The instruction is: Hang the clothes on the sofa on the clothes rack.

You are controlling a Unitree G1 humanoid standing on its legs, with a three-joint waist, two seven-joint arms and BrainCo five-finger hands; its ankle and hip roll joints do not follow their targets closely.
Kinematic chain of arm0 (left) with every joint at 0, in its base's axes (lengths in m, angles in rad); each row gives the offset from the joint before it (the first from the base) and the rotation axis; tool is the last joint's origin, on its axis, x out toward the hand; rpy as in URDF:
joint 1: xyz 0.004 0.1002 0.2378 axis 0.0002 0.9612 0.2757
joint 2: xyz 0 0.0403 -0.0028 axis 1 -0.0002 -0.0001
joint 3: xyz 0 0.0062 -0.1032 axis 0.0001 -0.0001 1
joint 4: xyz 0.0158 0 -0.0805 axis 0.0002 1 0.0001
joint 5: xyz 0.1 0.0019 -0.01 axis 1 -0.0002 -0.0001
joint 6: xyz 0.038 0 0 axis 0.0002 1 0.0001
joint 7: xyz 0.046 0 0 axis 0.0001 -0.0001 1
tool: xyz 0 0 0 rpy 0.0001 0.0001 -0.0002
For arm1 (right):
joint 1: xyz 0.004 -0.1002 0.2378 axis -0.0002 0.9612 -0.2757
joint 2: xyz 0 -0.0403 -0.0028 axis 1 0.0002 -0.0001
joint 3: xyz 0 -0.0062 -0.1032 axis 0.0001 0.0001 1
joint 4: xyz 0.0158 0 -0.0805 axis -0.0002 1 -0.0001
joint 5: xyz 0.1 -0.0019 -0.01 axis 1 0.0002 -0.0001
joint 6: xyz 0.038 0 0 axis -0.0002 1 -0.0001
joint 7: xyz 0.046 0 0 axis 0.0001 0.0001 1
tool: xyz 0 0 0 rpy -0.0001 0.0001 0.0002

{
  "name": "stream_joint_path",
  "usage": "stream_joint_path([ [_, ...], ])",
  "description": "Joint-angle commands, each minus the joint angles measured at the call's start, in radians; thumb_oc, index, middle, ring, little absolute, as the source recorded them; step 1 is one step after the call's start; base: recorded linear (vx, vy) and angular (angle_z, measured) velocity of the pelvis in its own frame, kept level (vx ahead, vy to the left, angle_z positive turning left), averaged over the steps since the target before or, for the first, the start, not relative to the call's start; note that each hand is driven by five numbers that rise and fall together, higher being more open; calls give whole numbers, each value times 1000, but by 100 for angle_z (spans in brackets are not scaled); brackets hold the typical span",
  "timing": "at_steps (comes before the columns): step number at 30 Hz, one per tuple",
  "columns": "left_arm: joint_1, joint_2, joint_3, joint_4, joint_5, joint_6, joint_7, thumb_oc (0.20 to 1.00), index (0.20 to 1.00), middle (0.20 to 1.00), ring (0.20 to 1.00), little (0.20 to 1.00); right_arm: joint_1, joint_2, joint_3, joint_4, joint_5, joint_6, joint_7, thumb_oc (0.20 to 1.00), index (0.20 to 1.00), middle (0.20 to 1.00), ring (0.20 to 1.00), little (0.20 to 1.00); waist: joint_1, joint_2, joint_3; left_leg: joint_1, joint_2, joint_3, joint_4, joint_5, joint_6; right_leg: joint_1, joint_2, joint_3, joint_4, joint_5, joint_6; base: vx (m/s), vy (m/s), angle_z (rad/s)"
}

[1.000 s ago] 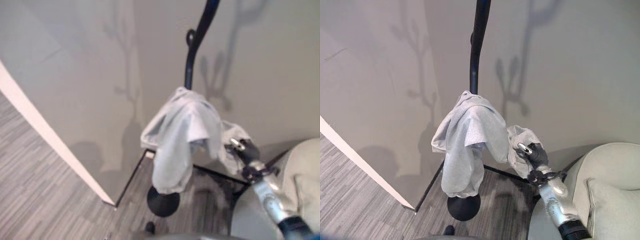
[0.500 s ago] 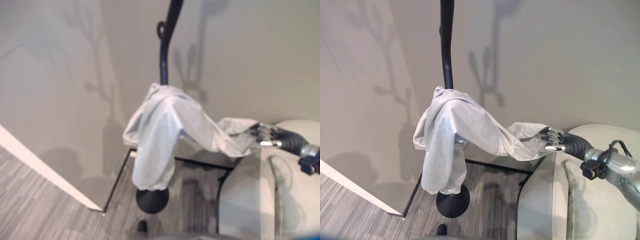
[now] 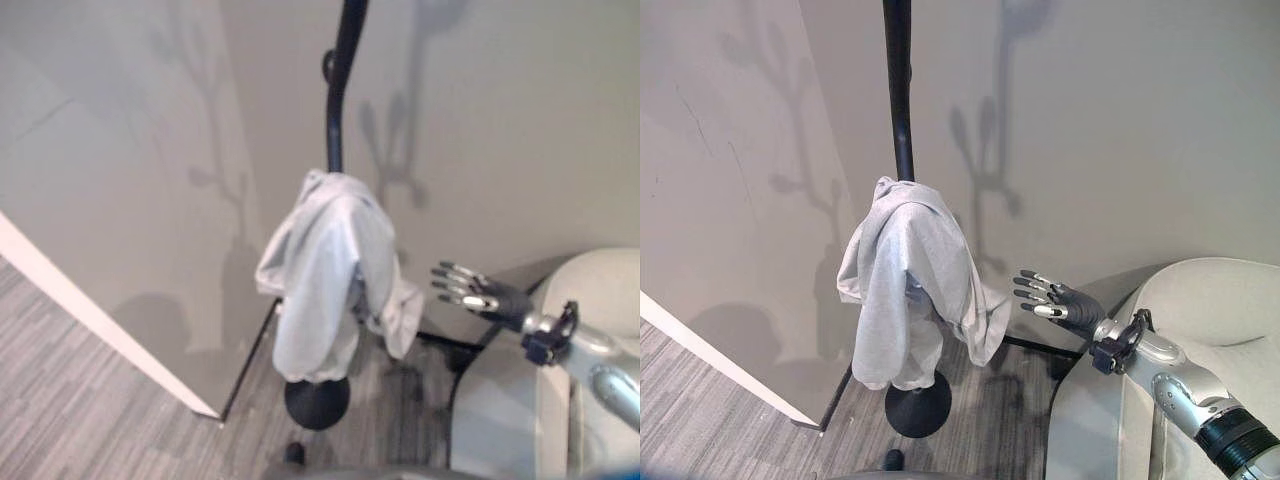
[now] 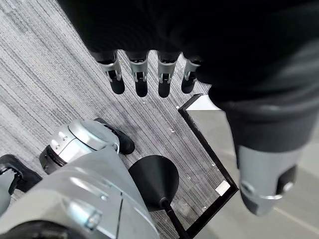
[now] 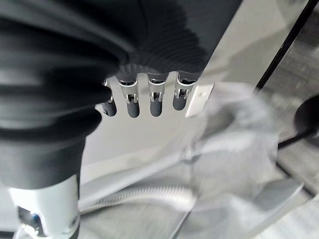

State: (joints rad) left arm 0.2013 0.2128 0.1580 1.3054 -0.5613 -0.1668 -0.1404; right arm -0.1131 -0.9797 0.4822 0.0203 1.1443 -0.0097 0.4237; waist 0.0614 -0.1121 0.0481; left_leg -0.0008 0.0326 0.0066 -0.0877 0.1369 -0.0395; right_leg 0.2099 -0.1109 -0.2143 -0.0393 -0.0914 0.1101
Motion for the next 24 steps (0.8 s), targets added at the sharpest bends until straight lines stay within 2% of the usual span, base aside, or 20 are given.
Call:
stream_joint_path([
  [1,-46,21,-11,30,38,-15,19,1000,1000,1000,1000,1000,-39,59,59,-23,57,-40,-12,1000,1000,1000,1000,1000,59,5,-38,45,12,-31,0,-111,-17,-109,-36,-76,42,78,49,-10,1,11],
  [2,-48,20,-13,27,39,-15,25,1000,1000,1000,1000,1000,-39,89,60,-17,63,-46,-22,1000,1000,1000,1000,1000,63,6,-38,45,12,-33,0,-111,-16,-108,-37,-78,42,78,48,-21,7,11],
  [4,-58,21,-17,21,35,-17,45,1000,1000,1000,1000,1000,-3,238,12,45,103,-66,-47,1000,1000,1000,1000,1000,75,13,-39,44,10,-38,0,-110,-13,-106,-39,-82,40,78,47,-23,14,8],
  [5,-64,20,-21,16,21,-19,57,1000,1000,1000,1000,1000,36,349,-45,119,139,-77,-72,1000,1000,1000,1000,1000,79,16,-40,44,8,-42,0,-110,-11,-103,-40,-84,39,78,45,-16,15,6],
  [7,-68,19,-24,15,-3,-19,66,1000,1000,1000,1000,1000,80,461,-121,220,180,-92,-94,1000,1000,1000,1000,1000,81,18,-41,43,5,-44,0,-110,-10,-101,-41,-87,36,79,46,-7,15,9],
  [8,-66,13,-32,15,-28,-20,71,1000,1000,1000,1000,1000,119,557,-189,321,198,-109,-120,1000,1000,1000,1000,1000,77,21,-43,42,2,-48,0,-111,-9,-98,-41,-86,34,79,45,4,16,10],
  [12,-68,0,-70,16,-66,-18,73,1000,1000,1000,1000,1000,130,724,-298,608,170,-134,-195,1000,1000,1000,1000,1000,71,24,-47,41,-3,-56,0,-115,-6,-95,-38,-79,22,75,39,17,9,5],
  [16,-81,-3,-116,11,-76,-15,75,1000,1000,1000,1000,1000,112,799,-326,844,126,-118,-239,1000,1000,1000,1000,1000,77,25,-43,38,-6,-68,0,-114,-5,-92,-33,-73,8,75,32,8,-2,2],
  [17,-82,-3,-117,11,-76,-15,75,1000,1000,1000,1000,1000,110,799,-327,846,125,-117,-238,1000,1000,1000,1000,1000,78,25,-42,38,-6,-68,0,-114,-5,-92,-33,-73,8,76,32,0,0,0],
  [18,-88,-5,-135,13,-75,-9,71,1000,1000,1000,1000,1000,96,818,-345,965,103,-103,-258,1000,1000,1000,1000,1000,81,26,-41,36,-9,-72,0,-113,-4,-90,-31,-70,3,76,30,7,7,10],
  [20,-90,-6,-144,17,-74,-8,70,1000,1000,1000,1000,1000,82,828,-357,1025,94,-101,-270,1000,1000,1000,1000,1000,83,28,-39,37,-10,-73,0,-113,-4,-88,-31,-70,1,77,30,9,8,18],
  [24,-111,-15,-174,27,-55,-6,74,1000,1000,1000,1000,1000,37,864,-423,1301,24,-58,-321,1000,1000,1000,1000,1000,93,37,-38,38,-14,-86,0,-116,-2,-76,-32,-80,-7,76,30,3,2,3],
])
